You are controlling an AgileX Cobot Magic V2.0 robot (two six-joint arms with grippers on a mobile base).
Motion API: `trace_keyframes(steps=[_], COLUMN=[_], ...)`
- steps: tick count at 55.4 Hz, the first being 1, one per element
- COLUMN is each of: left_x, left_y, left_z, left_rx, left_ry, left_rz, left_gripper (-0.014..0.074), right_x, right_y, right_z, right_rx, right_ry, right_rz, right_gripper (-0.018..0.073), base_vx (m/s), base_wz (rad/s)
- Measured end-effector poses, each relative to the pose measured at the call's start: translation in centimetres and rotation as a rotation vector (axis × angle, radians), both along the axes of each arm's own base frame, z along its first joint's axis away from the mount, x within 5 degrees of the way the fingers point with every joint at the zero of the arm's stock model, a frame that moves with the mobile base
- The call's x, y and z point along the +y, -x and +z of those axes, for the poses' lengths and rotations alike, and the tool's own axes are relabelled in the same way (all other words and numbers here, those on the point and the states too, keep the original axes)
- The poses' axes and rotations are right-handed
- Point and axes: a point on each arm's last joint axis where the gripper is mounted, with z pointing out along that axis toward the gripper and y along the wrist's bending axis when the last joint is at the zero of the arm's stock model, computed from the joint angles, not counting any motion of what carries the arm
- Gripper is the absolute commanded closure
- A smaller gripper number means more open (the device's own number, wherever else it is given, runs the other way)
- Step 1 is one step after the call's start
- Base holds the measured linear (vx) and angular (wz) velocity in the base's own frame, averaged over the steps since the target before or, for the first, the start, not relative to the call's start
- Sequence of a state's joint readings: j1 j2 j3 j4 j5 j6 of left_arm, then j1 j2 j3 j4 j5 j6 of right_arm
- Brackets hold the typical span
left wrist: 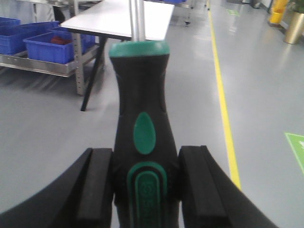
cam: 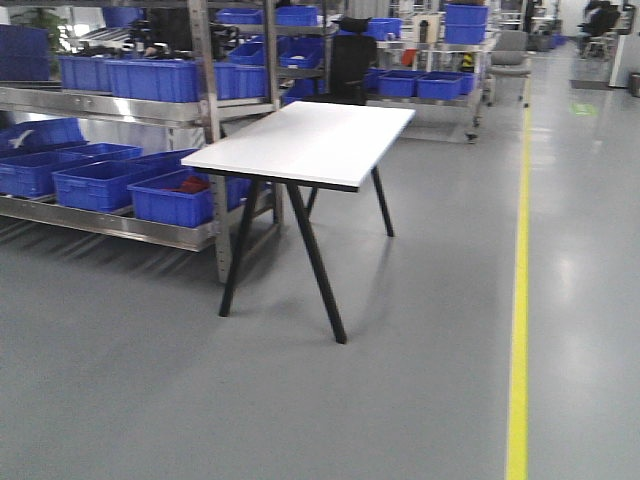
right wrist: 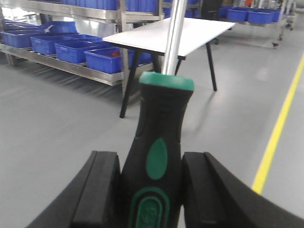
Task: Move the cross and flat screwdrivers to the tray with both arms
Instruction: 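Drive along the aisle past the blue bin shelves holding both screwdrivers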
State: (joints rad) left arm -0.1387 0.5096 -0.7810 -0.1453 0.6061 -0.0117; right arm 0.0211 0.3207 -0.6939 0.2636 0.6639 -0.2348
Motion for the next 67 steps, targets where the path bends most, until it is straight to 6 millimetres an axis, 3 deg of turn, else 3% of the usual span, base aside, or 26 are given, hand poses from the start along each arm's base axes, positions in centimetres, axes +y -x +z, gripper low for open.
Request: trace_keyframes(steps=[67], left_x=[0.0], left_y=[0.03], left_z=[-0.02], left_rx=[0.002], left_ry=[0.0], left_rz=[0.0], left_gripper=[0.0599], right_x=[0.0], right_y=[0.0], right_z=[0.0], right_rx=[0.0], right_ry=[0.0], right_rz=[0.0], right_gripper=[0.0567], base_vx=[0.52], base_wz=[0.58])
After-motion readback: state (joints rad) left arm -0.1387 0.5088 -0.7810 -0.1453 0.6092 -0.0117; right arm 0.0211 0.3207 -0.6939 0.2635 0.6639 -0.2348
